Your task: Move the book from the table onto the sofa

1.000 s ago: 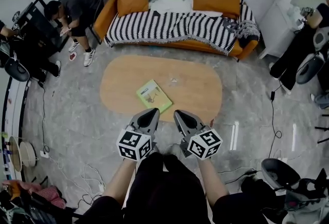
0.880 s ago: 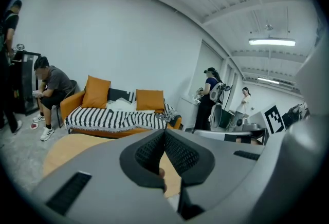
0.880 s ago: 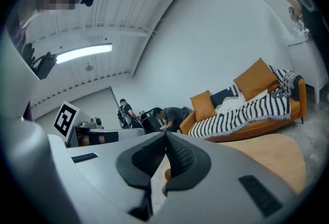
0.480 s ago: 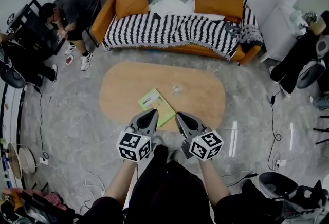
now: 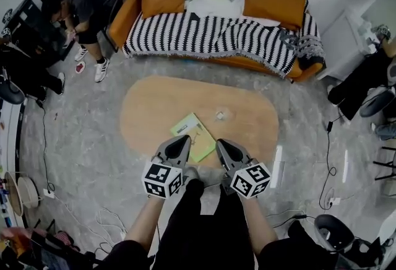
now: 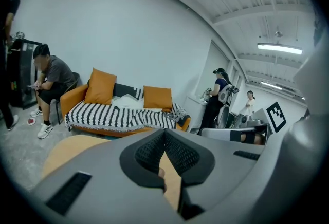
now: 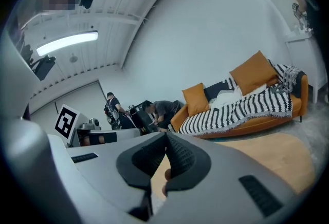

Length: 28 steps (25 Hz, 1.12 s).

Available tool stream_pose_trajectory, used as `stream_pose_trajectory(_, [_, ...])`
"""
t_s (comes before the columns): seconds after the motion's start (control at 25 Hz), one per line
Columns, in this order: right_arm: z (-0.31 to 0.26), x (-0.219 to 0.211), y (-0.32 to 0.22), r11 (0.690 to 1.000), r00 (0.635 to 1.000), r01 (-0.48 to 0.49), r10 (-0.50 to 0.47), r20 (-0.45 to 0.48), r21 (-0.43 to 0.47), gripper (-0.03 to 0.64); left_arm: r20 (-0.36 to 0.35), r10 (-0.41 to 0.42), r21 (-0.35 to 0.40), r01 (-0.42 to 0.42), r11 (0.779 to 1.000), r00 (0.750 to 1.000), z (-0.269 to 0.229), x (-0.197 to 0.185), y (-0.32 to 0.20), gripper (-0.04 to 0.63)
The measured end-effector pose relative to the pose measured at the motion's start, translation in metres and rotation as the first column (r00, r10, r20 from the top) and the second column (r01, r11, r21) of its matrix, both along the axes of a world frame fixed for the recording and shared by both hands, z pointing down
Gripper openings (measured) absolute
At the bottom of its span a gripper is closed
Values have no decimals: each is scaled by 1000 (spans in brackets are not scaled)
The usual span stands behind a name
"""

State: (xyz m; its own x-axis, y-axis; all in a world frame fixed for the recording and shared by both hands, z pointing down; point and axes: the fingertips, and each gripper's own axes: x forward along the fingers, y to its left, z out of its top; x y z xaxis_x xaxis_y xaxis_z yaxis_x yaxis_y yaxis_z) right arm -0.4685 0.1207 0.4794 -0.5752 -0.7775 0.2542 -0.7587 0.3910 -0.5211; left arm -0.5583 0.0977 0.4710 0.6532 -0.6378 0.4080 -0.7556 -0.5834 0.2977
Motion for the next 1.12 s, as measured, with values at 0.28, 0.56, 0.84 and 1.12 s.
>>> stream_pose_trajectory(0.28, [50, 4, -36, 998, 1000, 29, -29, 6, -63, 21, 15, -55, -40, 55, 998, 998, 55, -17, -42, 15])
stream_pose_trajectory(0.56, [89, 14, -55, 993, 999, 32, -29, 29, -116, 21, 55, -46, -63, 49, 997, 997, 96, -19, -70, 15])
stream_pose_trajectory(0.84, [154, 4, -53, 976, 993, -27, 51, 105, -217, 23, 130, 57, -73, -47, 996, 990, 156, -16, -91, 15])
stream_pose_trajectory(1.12, [257, -4, -32, 913, 970, -113, 186, 153, -392, 23, 199, 218, -147, -191, 970, 956, 252, -19, -105, 15])
